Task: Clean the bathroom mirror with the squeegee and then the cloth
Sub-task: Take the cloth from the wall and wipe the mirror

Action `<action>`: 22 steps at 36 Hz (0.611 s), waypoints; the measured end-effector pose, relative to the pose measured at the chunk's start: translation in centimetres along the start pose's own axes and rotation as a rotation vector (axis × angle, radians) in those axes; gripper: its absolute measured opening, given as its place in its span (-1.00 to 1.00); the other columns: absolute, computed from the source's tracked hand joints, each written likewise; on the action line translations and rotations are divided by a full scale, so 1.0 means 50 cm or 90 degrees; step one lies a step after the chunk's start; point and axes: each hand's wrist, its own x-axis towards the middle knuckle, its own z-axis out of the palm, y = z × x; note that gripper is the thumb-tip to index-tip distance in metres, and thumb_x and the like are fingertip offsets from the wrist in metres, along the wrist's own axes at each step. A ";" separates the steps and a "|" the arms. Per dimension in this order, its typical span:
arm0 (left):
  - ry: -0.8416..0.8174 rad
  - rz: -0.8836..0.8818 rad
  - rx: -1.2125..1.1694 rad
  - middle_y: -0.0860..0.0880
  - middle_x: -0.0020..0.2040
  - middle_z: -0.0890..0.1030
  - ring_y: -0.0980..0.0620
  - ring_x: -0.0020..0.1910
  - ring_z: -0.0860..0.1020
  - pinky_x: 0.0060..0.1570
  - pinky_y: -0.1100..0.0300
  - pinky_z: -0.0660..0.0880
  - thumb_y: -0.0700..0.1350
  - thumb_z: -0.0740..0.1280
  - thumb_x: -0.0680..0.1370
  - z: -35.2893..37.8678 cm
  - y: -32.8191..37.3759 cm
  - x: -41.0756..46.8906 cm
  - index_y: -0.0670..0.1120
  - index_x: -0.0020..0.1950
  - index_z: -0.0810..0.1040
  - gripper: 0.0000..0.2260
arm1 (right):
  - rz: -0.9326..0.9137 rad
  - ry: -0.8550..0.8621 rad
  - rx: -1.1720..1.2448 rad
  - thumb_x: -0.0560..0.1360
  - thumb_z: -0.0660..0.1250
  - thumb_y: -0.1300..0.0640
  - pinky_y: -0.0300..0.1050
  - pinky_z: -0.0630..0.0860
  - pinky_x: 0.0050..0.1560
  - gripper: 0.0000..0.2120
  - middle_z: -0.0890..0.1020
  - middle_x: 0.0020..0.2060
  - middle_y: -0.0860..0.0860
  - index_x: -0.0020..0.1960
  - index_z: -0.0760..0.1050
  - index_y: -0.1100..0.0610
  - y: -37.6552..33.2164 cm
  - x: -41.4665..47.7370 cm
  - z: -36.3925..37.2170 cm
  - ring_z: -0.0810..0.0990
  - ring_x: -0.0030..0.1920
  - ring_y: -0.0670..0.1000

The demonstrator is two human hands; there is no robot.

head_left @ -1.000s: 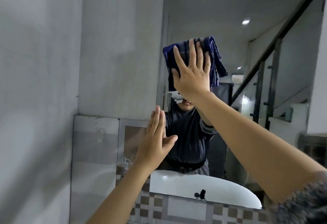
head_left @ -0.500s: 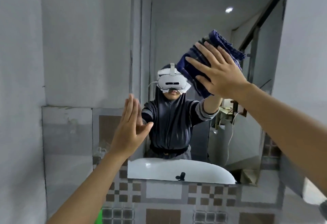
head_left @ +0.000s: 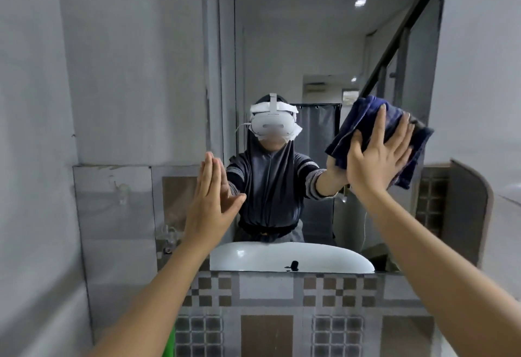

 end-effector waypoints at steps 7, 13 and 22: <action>-0.025 -0.023 -0.017 0.15 0.49 -0.33 0.11 0.49 -0.15 0.37 -0.06 0.29 0.17 0.27 0.49 -0.001 -0.010 -0.040 0.03 0.47 -0.32 -0.15 | 0.001 -0.027 0.012 0.55 0.11 -0.01 0.17 -0.23 0.43 -0.42 -0.12 0.52 0.13 0.51 -0.03 -0.09 -0.084 -0.095 0.059 -0.19 0.51 0.13; -0.032 -0.012 -0.035 0.10 0.51 -0.25 0.07 0.51 -0.13 0.38 -0.07 0.28 0.08 0.33 0.50 0.006 -0.024 -0.058 -0.05 0.50 -0.22 -0.16 | -0.101 -0.081 0.000 0.56 0.09 -0.02 0.15 -0.27 0.43 -0.42 -0.15 0.52 0.14 0.51 -0.06 -0.10 -0.184 -0.125 0.093 -0.23 0.51 0.14; -0.041 -0.012 -0.029 -0.02 0.54 -0.10 0.00 0.51 -0.05 0.38 -0.12 0.27 0.08 0.37 0.46 0.013 -0.047 -0.073 -0.09 0.51 -0.14 -0.14 | -0.510 -0.168 -0.106 0.54 0.11 0.02 0.14 -0.25 0.43 -0.44 -0.02 0.51 0.21 0.51 0.05 -0.02 -0.257 -0.142 0.126 -0.08 0.50 0.23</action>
